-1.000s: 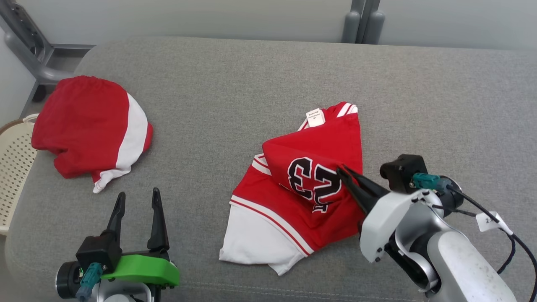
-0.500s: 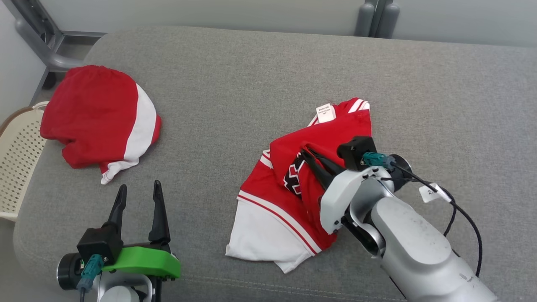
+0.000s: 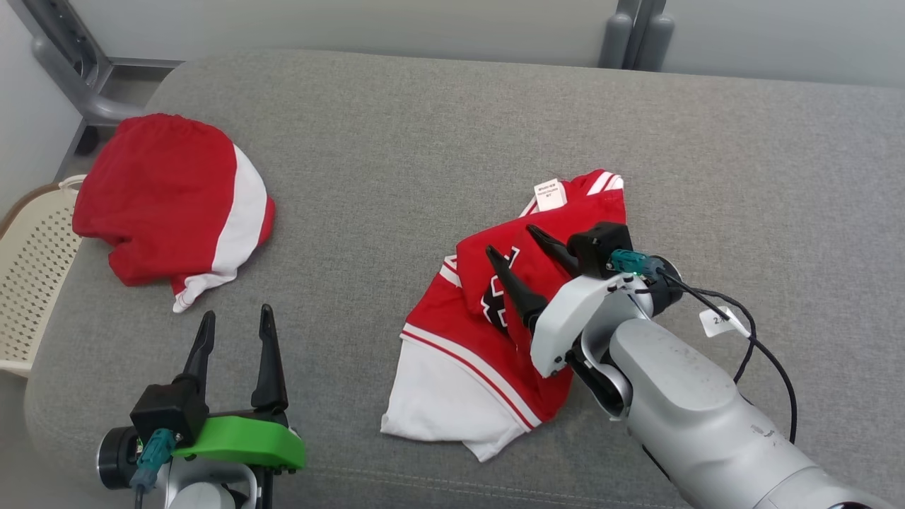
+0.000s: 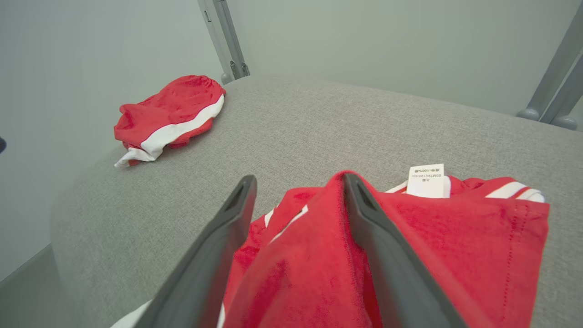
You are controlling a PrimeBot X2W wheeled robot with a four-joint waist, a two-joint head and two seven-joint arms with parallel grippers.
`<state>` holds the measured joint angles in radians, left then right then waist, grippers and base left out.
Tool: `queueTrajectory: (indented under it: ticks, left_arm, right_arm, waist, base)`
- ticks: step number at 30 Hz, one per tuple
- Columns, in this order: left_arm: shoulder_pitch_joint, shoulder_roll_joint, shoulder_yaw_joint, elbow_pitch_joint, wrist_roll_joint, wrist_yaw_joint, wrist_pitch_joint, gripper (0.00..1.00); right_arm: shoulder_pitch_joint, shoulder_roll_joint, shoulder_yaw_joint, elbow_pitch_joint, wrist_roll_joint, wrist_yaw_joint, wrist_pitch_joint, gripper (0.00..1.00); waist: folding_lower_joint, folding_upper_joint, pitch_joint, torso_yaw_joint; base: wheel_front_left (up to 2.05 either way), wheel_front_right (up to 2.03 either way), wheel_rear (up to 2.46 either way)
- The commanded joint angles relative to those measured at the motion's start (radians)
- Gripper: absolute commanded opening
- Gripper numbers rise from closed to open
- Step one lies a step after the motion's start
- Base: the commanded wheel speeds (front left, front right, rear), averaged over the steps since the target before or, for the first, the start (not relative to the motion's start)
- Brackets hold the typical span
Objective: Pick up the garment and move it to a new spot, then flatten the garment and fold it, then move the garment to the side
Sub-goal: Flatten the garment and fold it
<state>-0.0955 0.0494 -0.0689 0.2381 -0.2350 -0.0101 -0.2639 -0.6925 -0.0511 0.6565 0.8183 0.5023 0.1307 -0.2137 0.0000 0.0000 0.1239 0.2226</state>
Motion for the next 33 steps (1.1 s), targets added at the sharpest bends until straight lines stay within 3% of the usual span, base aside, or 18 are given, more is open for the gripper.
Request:
queueTrajectory:
  ticks: [1, 9, 18, 33]
  left_arm:
    - [0.002, 0.002, 0.004, -0.002, -0.002, 0.004, -0.001, 1.0]
    - [0.021, 0.002, 0.008, -0.01, 0.004, 0.002, -0.001, 1.0]
    - [0.029, 0.002, 0.016, -0.018, 0.01, -0.002, -0.001, 1.0]
    - [0.024, 0.002, -0.002, -0.021, -0.001, 0.001, -0.001, 1.0]
  right_arm:
    - [-0.009, -0.002, 0.001, -0.01, 0.029, 0.0, -0.016, 1.0]
    - [0.044, -0.078, -0.039, -0.108, 0.106, 0.0, -0.044, 1.0]
    - [0.125, -0.2, -0.221, -0.161, 0.076, 0.0, -0.031, 1.0]
    - [0.278, -0.188, -0.305, -0.288, 0.175, 0.0, 0.217, 1.0]
  waist:
    - [0.0, 0.0, -0.004, -0.007]
    - [0.0, 0.0, -0.012, -0.03]
    - [0.0, 0.0, -0.013, -0.047]
    - [0.0, 0.0, 0.004, -0.044]
  base:
    - [0.0, 0.0, 0.0]
    - [0.0, 0.0, 0.0]
    - [0.0, 0.0, 0.0]
    - [0.0, 0.0, 0.0]
